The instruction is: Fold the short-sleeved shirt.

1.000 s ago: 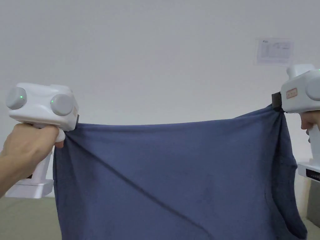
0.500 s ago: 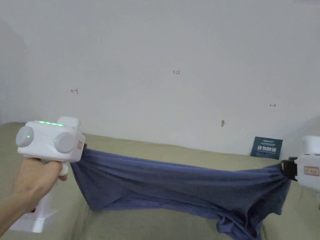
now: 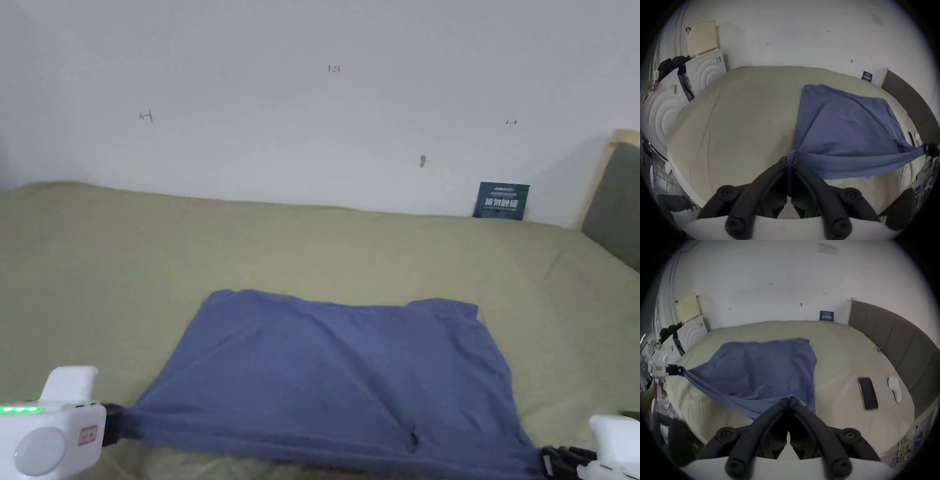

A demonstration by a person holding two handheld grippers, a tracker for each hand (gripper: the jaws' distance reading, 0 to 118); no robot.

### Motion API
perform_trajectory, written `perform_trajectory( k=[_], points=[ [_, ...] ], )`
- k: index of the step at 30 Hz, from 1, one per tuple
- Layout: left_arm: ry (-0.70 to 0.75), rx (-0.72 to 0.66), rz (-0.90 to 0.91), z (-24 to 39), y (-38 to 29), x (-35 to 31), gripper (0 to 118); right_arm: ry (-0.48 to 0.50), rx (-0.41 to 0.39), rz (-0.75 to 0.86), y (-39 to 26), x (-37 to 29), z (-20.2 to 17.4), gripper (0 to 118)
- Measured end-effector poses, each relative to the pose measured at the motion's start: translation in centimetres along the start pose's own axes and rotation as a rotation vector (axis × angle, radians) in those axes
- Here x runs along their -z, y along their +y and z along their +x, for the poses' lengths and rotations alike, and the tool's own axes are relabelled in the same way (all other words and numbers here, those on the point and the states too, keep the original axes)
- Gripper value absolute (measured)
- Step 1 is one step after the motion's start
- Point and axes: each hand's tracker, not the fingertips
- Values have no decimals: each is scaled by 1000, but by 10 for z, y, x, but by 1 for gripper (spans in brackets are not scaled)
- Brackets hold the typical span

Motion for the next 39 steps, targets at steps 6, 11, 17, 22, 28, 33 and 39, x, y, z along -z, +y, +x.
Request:
perform_trajectory(
  k=[6,11,17,22,28,33,39],
  points=[
    [6,26,-20,-7,-46,-29,2,15,4,-46,-48,-21,-7,0],
    [-22,-11,-48,-15,-61,-29,3,14,31,-60,-60,-13,-5,0],
    [-13,-61,-2,-20,-67,-39,112,-2,79,-78,-65,-5,-5,111],
    [13,-86,28,-28,-60,-67,85,-28,125,-10,-65,-20,-4,94],
    [11,-20,-4,-35,-65,-64,0,-48,59,-2,-62,-28,-10,0],
    [-80,-30,-93,-38,-70,-45,22,-44,60,-36,-76,-18,1,0],
    [-79,-42,-172,-27,-66,-13,115,-63,67,-63,-83,-16,3,0]
  ],
)
